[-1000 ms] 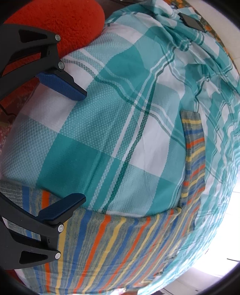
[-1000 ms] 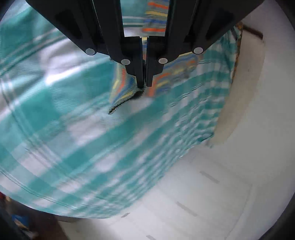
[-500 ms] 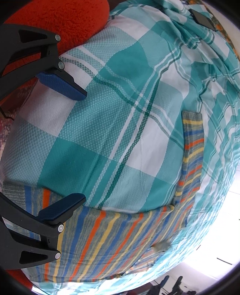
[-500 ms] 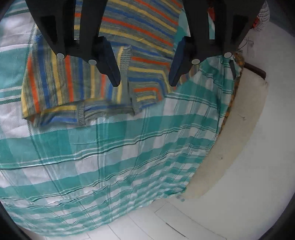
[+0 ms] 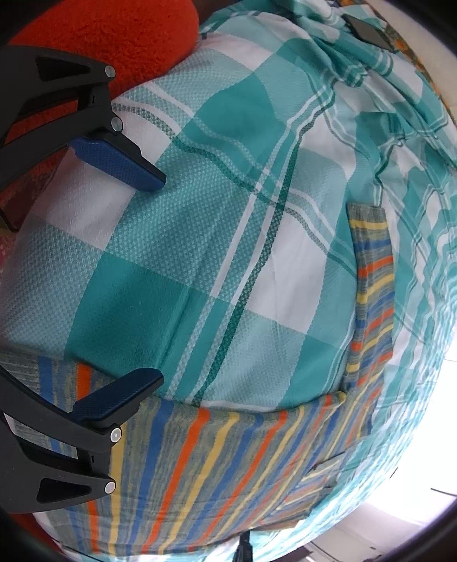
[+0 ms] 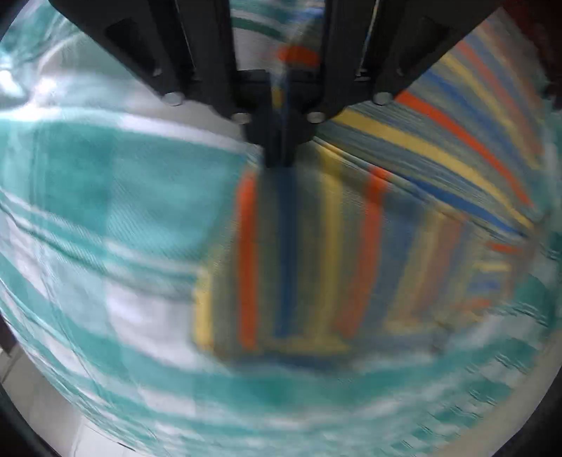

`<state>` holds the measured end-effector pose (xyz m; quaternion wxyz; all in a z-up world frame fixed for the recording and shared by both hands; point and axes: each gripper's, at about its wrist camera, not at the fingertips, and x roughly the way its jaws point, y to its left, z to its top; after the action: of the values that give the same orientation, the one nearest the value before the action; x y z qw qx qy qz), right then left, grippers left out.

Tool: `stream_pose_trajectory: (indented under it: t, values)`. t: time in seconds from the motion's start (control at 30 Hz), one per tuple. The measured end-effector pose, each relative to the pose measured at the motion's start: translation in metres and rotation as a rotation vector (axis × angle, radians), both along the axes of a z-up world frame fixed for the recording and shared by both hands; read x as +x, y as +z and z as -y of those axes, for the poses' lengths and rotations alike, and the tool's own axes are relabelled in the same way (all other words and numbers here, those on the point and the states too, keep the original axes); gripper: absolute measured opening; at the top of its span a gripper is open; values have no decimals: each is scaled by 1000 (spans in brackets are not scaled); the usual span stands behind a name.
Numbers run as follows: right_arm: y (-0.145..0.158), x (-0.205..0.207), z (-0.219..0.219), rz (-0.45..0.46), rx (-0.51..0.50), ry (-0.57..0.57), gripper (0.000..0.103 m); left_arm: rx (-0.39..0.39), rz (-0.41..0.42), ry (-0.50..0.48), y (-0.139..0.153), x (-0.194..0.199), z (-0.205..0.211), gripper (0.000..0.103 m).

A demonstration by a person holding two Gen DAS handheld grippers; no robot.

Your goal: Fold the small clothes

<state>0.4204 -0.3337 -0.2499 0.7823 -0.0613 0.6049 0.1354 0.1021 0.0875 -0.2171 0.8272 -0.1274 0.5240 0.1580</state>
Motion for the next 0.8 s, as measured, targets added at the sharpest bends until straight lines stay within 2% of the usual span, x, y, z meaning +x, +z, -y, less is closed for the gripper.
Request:
stream_pose_trajectory:
  t: [0.07, 0.13, 0.23, 0.27, 0.33, 0.43, 0.53, 0.6, 0.63, 0.67, 0.73, 0.8]
  values:
    - [7, 3, 22, 41, -57, -93, 0, 11, 10, -4, 4, -2, 1, 101]
    - [22, 3, 28, 64, -12, -101, 0, 22, 26, -15, 11, 1, 2, 101]
    - [54, 2, 8, 136, 58, -2, 0, 46, 86, -24, 25, 13, 0, 101]
    - [61, 2, -5, 145, 88, 48, 3, 53, 106, -30, 29, 23, -3, 101]
    - [56, 3, -20, 124, 100, 82, 6, 57, 124, -35, 33, 41, -9, 101]
    - [33, -2, -29, 79, 49, 53, 6, 56, 183, -34, 29, 72, -29, 101]
    - [39, -37, -21, 122, 89, -17, 6, 40, 170, -8, 1, 99, -53, 102]
    - [53, -71, -6, 165, 125, -66, 6, -24, 87, -10, -35, 117, -69, 103]
    - [59, -86, -7, 184, 128, -78, 8, -31, 91, -25, -48, 120, -73, 103]
    - [69, -105, -4, 207, 126, -87, 11, 10, 138, -25, -47, 118, -71, 103]
    - [90, -147, -1, 259, 99, -91, 29, 65, 114, -34, -45, 120, -63, 103]
    - [104, -192, -4, 312, 58, -104, 40, 79, 121, -42, -44, 118, -61, 103]
